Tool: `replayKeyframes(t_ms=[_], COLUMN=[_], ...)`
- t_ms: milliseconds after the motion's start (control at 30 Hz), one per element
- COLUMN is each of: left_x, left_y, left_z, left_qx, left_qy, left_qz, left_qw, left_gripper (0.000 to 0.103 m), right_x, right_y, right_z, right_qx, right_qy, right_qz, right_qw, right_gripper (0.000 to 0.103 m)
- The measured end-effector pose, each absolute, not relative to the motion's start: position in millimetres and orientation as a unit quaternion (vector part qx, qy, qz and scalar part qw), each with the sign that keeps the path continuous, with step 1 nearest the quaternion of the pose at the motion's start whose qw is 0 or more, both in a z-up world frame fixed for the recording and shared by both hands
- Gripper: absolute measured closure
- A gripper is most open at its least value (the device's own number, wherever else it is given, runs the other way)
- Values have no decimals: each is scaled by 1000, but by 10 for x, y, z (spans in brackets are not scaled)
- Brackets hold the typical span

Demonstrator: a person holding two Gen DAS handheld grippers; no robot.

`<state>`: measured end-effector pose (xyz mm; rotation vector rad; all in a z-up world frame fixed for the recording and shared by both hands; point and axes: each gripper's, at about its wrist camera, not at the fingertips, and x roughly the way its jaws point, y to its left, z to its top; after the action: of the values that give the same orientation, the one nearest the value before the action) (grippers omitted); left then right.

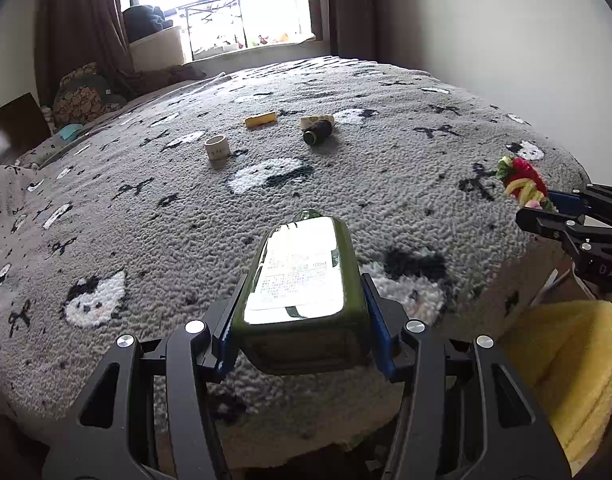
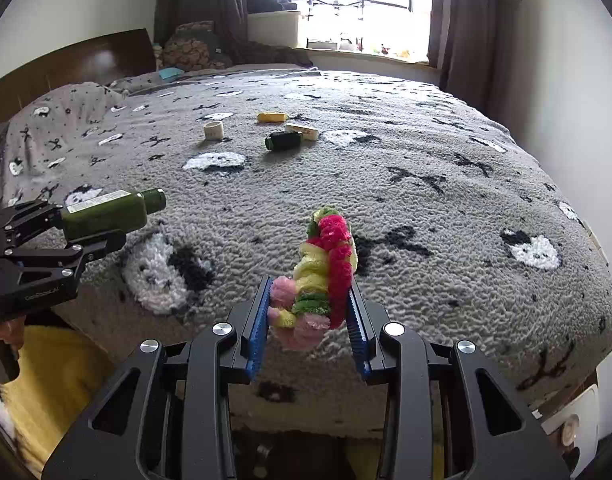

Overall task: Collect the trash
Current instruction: 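Carry the green bottle and fuzzy toy down to the bin and open both tools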

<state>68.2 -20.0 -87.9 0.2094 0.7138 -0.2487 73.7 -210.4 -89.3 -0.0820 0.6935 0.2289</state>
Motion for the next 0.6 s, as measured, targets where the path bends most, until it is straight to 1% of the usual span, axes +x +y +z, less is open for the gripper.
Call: replayKeyframes(t_ms=[233, 600], left_x=[219, -268], left_y=[-183, -187], left_z=[-890, -1157], left_qx=[81, 61], left_qy=[341, 369], left_qz=[-133, -149], left_qw=[927, 916], left_gripper=[53, 53], right_x=[353, 91], right_y=[-2083, -2022], right_z=[-938, -1261], right_qx=[-28, -20], right_qy=[332, 369], right_qz=[120, 133], right_qw=[935, 920], right_gripper=[67, 67])
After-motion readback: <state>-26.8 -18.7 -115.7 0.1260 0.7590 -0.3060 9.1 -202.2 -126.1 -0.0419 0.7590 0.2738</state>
